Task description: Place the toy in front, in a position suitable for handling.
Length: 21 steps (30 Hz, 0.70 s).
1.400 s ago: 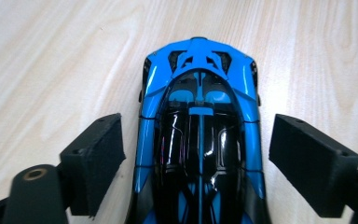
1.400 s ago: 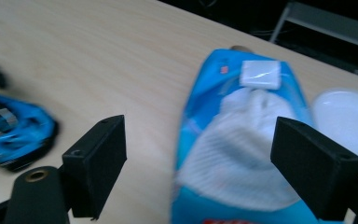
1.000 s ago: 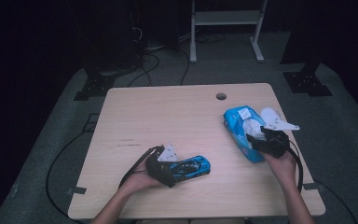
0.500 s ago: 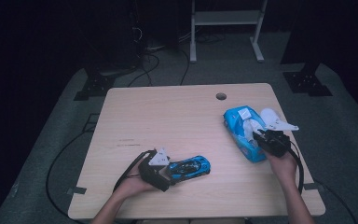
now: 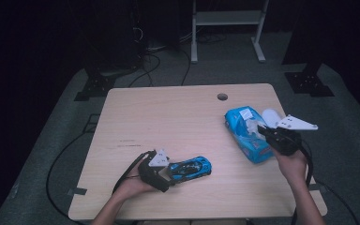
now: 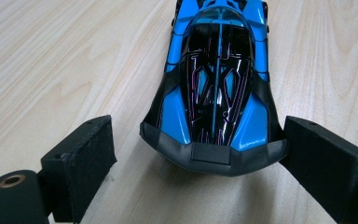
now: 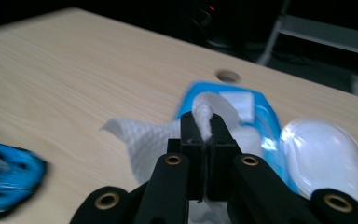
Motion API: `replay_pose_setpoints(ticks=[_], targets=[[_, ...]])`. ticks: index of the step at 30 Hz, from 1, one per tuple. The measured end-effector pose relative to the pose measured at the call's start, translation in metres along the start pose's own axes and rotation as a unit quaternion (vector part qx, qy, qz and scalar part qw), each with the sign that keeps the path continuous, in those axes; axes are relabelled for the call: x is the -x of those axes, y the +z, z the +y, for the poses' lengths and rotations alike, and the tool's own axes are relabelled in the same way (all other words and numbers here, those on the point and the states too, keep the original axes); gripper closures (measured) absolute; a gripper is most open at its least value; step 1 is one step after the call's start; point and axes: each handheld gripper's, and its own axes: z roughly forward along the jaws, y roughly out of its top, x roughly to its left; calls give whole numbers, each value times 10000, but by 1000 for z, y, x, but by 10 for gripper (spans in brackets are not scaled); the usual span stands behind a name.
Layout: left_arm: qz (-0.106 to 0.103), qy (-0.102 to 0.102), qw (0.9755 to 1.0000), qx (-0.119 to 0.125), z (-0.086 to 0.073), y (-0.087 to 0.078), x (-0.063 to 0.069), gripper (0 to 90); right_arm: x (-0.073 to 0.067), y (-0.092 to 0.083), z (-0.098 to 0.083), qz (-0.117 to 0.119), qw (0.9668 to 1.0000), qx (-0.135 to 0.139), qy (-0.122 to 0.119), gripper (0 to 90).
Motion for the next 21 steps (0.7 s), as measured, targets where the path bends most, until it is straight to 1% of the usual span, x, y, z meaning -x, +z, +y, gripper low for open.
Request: replay_pose_setpoints(ticks=[1,2,3,4,5,6,7,8,9,10,11,12,13,14,15,16,17,18,19,21], targets=[[9,17,10000,-7,0,0,0,100,-4,-6,4,156,9998,85,39,871],[12,24,10000,-11,0,-1,0,100,-10,-12,7,281,9995,142,4,871],[12,24,10000,-11,0,-1,0,100,-10,-12,7,281,9995,142,4,871],[14,25,10000,-3,0,-1,0,100,-25,-23,12,532,9983,224,-128,870],[19,39,10000,-6,0,-1,0,100,-25,-23,12,532,9983,224,-128,870],[19,35,10000,-3,0,-1,0,100,-33,-28,13,651,9974,244,-203,870],[23,39,10000,-5,0,-1,0,100,-41,-33,13,797,9960,297,-268,871],[26,42,10000,-11,0,-1,1,100,-58,-42,12,1117,9929,280,-306,871],[13,44,10000,-10,0,0,1,100,-58,-42,12,1117,9929,280,-306,871],[17,67,10000,-9,0,0,2,100,-67,-46,11,1275,9909,280,-339,870],[8,83,10000,-13,0,0,2,100,-85,-50,9,1526,9869,201,-480,870],[-5,87,10000,-24,1,0,3,100,-93,-51,7,1639,9850,163,-507,870],[-5,87,10000,-24,1,0,3,100,-93,-51,7,1639,9850,163,-507,870],[2,98,9999,-29,1,0,3,100,-99,-51,6,1794,9825,128,-489,870],[9,111,9999,-28,1,0,4,101,-111,-50,5,2080,9769,26,-490,869],[10,112,9999,-23,1,0,4,101,-111,-50,5,2080,9769,26,-490,869],[4,105,9999,9,0,0,4,104,-120,-46,5,2245,9730,-76,-527,870],[0,96,10000,11,0,0,4,104,-120,-46,5,2245,9730,-76,-527,870],[-9,88,10000,3,0,0,4,113,-125,-37,4,2337,9702,-272,-586,869],[-22,98,9999,5,0,0,3,128,-127,-23,2,2327,9694,-467,-627,869]])
